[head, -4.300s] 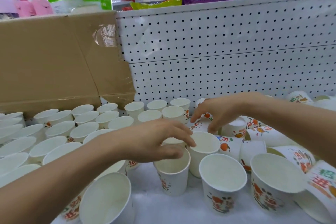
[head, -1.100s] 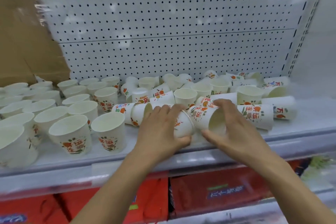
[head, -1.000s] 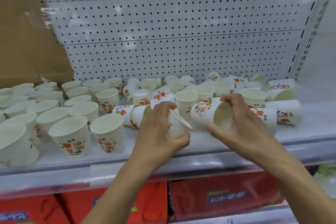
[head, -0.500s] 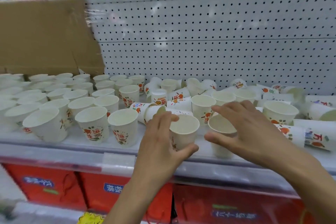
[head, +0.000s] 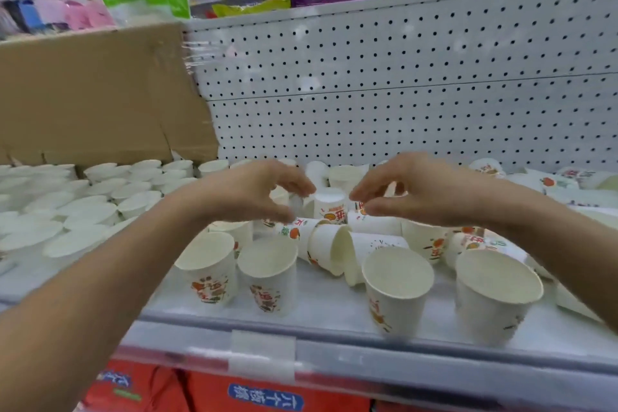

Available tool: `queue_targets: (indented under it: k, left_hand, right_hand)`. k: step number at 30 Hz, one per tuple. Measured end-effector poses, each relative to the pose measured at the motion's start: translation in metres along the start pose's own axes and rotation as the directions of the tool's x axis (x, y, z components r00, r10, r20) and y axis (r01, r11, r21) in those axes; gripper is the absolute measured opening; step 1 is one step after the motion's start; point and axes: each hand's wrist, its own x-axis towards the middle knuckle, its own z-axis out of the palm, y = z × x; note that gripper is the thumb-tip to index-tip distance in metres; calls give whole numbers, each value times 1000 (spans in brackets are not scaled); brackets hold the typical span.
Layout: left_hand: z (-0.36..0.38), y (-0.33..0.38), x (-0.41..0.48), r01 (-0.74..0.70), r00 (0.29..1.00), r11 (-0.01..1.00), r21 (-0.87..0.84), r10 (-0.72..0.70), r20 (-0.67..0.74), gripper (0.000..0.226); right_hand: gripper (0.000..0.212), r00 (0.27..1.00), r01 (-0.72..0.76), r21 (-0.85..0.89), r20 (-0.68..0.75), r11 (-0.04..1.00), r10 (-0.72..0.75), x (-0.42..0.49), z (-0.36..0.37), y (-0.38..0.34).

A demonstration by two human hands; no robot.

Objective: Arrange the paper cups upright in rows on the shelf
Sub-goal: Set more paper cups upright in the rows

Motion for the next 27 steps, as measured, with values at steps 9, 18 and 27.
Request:
queue_targets:
  k: [9,18,27]
  left_hand:
    - [27,-19,53,-174,927,976,132,117,357,60]
    - [15,-29,53,-158,973,987,-31,161,166,48]
    - [-1,-59,30,-73,990,995,-73,81,118,59]
  right_hand:
    - [15,970,12,-275,237,961,56,67,41,-7]
    - [8,999,-9,-179,-40,984,2,77,23,-1]
    - [16,986,-109,-60,119,992,116,62,6,-7]
